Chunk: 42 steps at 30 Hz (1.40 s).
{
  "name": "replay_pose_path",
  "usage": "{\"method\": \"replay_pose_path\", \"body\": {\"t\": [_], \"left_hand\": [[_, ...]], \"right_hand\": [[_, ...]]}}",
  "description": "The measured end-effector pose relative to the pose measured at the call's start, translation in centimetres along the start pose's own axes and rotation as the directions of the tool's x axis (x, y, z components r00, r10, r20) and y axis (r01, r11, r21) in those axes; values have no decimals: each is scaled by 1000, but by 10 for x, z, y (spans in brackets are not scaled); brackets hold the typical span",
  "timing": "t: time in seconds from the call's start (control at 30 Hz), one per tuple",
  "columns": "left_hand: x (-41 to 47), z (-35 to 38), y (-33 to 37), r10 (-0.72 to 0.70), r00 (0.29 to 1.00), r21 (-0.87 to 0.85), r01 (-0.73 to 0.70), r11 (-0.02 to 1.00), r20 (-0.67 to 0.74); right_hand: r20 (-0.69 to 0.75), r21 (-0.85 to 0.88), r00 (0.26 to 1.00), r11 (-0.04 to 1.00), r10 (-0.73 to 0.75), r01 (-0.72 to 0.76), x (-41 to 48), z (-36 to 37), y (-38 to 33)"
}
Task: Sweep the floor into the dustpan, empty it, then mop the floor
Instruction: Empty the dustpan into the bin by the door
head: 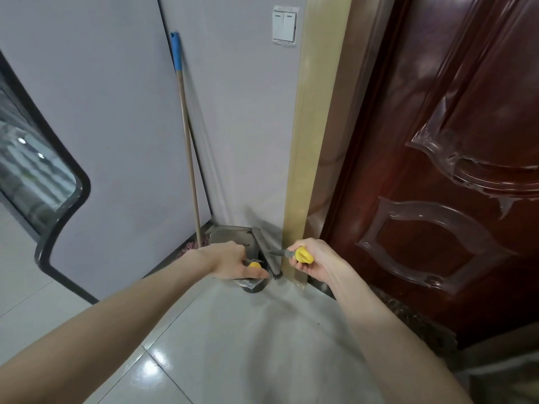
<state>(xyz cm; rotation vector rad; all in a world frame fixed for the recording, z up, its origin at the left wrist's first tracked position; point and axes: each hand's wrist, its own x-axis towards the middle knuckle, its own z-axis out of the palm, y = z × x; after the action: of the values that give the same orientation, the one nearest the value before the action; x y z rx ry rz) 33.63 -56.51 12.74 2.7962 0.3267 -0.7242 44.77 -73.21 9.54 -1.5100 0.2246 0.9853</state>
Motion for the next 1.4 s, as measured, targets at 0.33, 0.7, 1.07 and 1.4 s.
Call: {"method": "replay_pose_path", "body": {"t": [0.33, 0.7, 1.07, 1.4], "left_hand": [[-1, -23, 1, 13, 1000, -22, -13, 1000, -27], [-11, -28, 32, 116, 991, 301, -129, 945, 61], [-24, -24, 34, 174, 980, 329, -197, 923, 98], [-33, -7, 41, 221, 965, 415, -259, 872, 140]], "right_hand": [[32, 48, 999, 999, 3, -4, -7, 0, 13], [-6, 15, 998, 998, -62, 62, -16, 7, 27], [-55, 96, 995, 991, -84, 89, -32, 2, 48], [-73, 132, 993, 986, -89, 98, -38, 4, 61]]}}
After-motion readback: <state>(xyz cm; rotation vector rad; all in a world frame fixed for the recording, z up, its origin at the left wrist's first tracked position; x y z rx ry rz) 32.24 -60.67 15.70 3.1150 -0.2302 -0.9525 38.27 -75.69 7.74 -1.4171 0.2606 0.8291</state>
